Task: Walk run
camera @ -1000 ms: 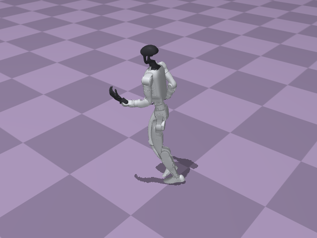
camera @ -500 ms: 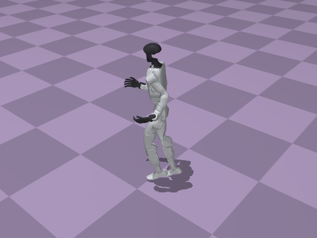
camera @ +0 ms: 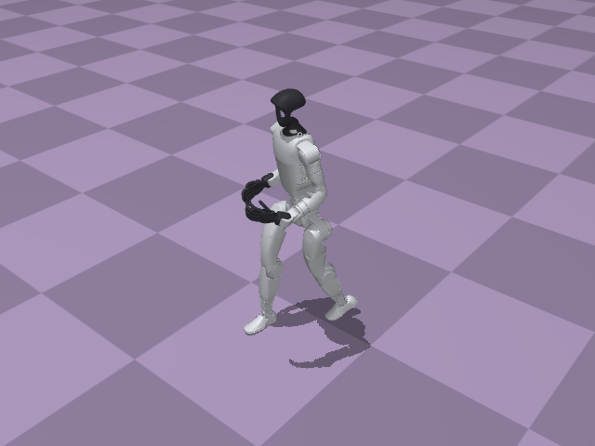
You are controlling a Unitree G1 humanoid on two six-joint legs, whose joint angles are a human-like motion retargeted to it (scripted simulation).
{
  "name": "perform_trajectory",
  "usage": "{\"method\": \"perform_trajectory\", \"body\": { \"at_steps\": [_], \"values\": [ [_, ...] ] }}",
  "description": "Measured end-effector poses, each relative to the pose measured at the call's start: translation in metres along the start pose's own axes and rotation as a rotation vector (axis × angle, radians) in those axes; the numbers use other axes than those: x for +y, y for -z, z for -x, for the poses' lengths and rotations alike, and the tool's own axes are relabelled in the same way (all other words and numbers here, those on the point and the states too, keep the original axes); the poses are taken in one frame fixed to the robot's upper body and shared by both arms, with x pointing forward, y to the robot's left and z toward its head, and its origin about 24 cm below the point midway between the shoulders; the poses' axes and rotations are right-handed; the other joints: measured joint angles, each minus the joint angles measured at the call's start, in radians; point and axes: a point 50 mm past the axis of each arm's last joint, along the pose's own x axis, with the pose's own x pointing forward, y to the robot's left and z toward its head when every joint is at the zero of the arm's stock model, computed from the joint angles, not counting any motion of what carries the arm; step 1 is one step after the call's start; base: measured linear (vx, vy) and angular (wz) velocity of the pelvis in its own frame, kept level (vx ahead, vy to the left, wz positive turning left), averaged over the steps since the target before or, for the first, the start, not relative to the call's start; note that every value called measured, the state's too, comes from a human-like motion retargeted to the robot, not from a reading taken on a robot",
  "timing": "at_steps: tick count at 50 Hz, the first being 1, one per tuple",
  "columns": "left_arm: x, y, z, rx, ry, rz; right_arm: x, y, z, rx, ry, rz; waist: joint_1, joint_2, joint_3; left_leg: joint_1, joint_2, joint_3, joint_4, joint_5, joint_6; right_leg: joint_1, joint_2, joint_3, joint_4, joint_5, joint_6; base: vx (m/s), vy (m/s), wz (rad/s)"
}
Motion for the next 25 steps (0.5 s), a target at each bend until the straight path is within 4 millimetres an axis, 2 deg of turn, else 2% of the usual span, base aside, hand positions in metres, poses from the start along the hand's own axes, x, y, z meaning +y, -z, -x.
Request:
{"method": "perform_trajectory", "body": {
  "at_steps": [1, 2, 3, 4, 5, 7, 8, 9, 10, 12, 13, 15, 17, 19, 20, 22, 25],
  "values": [
    [0.006, -0.002, 0.003, 0.049, 0.027, -0.061, 0.001, 0.0, -0.002, 0.001, -0.026, 0.008, 0.013, -0.027, 0.008, 0.035, -0.016, 0.003, 0.013, 0.024, -0.018, 0.005, -0.02, 0.059, -0.036, -0.004, 0.119, 1.09, -0.42, 0.85],
    [0.012, -0.004, 0.007, 0.098, 0.051, -0.115, 0.003, -0.001, -0.004, 0.001, -0.054, 0.016, 0.02, -0.053, 0.015, 0.067, -0.034, 0.001, 0.037, 0.051, -0.04, 0.011, -0.037, 0.092, -0.057, 0.033, 0.203, 1.24, -0.48, 0.66],
    [0.017, -0.004, 0.011, 0.147, 0.07, -0.156, 0.004, -0.002, -0.007, -0.002, -0.085, 0.023, 0.014, -0.077, 0.022, 0.092, -0.057, -0.011, 0.084, 0.087, -0.069, 0.021, -0.051, 0.075, -0.049, 0.153, 0.215, 1.3, -0.49, 0.94],
    [0.022, -0.004, 0.017, 0.192, 0.08, -0.181, 0.007, -0.003, -0.012, -0.005, -0.118, 0.03, 0.01, -0.08, 0.015, 0.085, -0.057, 0.0, 0.157, 0.136, -0.12, 0.024, -0.03, 0.05, 0.0, 0.136, 0.168, 1.24, -0.46, 1.09],
    [0.026, -0.004, 0.023, 0.236, 0.085, -0.196, 0.009, -0.004, -0.016, -0.008, -0.152, 0.038, 0.007, -0.071, 0.001, 0.061, -0.047, 0.024, 0.244, 0.191, -0.181, 0.024, 0.009, 0.02, 0.068, 0.051, 0.09, 1.15, -0.38, 0.94],
    [0.028, 0.007, 0.037, 0.309, 0.089, -0.161, 0.008, -0.006, -0.028, -0.017, -0.161, 0.049, 0.032, -0.041, -0.018, -0.04, -0.022, 0.107, 0.459, 0.28, -0.316, 0.013, 0.064, 0.102, 0.191, -0.045, 0.051, 1.06, -0.29, 1.24],
    [0.027, 0.014, 0.041, 0.333, 0.083, -0.136, 0.005, -0.008, -0.035, -0.024, -0.142, 0.04, 0.024, -0.029, -0.015, -0.084, 0.003, 0.104, 0.55, 0.288, -0.387, 0.02, 0.05, 0.054, 0.205, -0.061, 0.045, 0.87, -0.18, 2.05],
    [0.023, 0.025, 0.048, 0.357, 0.052, -0.085, 0.002, -0.008, -0.043, -0.024, -0.129, 0.011, 0.007, -0.022, -0.015, -0.131, 0.031, 0.128, 0.623, 0.281, -0.39, 0.049, 0.028, -0.001, 0.199, -0.073, 0.039, 0.8, -0.13, 2.54],
    [0.017, 0.037, 0.058, 0.381, 0.009, -0.021, 0.0, -0.008, -0.05, -0.021, -0.119, -0.03, -0.016, -0.017, -0.017, -0.179, 0.062, 0.165, 0.688, 0.266, -0.358, 0.088, 0.001, -0.059, 0.183, -0.084, 0.033, 0.78, -0.09, 1.98],
    [0.0, 0.055, 0.076, 0.364, -0.109, 0.126, 0.017, -0.017, -0.065, -0.071, -0.168, -0.14, -0.002, -0.043, -0.023, -0.249, 0.122, 0.353, 0.705, 0.155, -0.209, 0.148, -0.057, -0.143, 0.148, -0.071, 0.018, 0.78, -0.03, 0.91],
    [-0.007, 0.06, 0.085, 0.346, -0.161, 0.188, 0.023, -0.026, -0.073, -0.121, -0.181, -0.191, 0.017, -0.051, -0.018, -0.289, 0.126, 0.413, 0.697, 0.125, -0.166, 0.178, -0.058, -0.145, 0.121, -0.054, 0.016, 0.81, 0.03, 0.42],
    [-0.016, 0.064, 0.106, 0.328, -0.26, 0.266, 0.028, -0.046, -0.085, -0.227, -0.18, -0.254, 0.08, -0.075, -0.007, -0.372, 0.105, 0.488, 0.639, 0.059, -0.143, 0.237, -0.064, -0.152, 0.054, 0.003, 0.023, 0.71, 0.02, 0.19],
    [-0.017, 0.061, 0.127, 0.339, -0.348, 0.269, 0.03, -0.065, -0.092, -0.314, -0.189, -0.241, 0.155, -0.102, 0.004, -0.427, 0.091, 0.548, 0.509, -0.02, -0.149, 0.291, -0.085, -0.214, 0.003, 0.053, 0.041, 0.62, -0.03, 0.09],
    [-0.011, 0.054, 0.144, 0.347, -0.415, 0.232, 0.028, -0.083, -0.096, -0.389, -0.203, -0.177, 0.205, -0.1, 0.024, -0.463, 0.079, 0.583, 0.34, -0.074, -0.119, 0.35, -0.072, -0.29, -0.038, 0.076, 0.05, 0.63, -0.05, 0.71],
    [-0.008, 0.05, 0.149, 0.347, -0.442, 0.211, 0.026, -0.093, -0.097, -0.425, -0.208, -0.134, 0.218, -0.091, 0.036, -0.474, 0.072, 0.593, 0.246, -0.096, -0.096, 0.383, -0.052, -0.325, -0.058, 0.08, 0.049, 0.58, -0.07, 1.4],
    [-0.002, 0.044, 0.155, 0.34, -0.49, 0.171, 0.022, -0.107, -0.099, -0.472, -0.215, -0.042, 0.224, -0.072, 0.05, -0.467, 0.09, 0.716, 0.069, -0.155, -0.044, 0.444, -0.006, -0.383, -0.079, 0.056, 0.039, 0.63, -0.11, 1.65],
    [0.008, 0.035, 0.156, 0.32, -0.534, 0.098, 0.016, -0.116, -0.1, -0.497, -0.222, 0.061, 0.241, -0.061, 0.056, -0.444, 0.058, 0.839, -0.11, -0.224, -0.021, 0.538, 0.054, -0.489, -0.095, 0.006, 0.02, 0.82, -0.21, 1.33]
  ]
}}
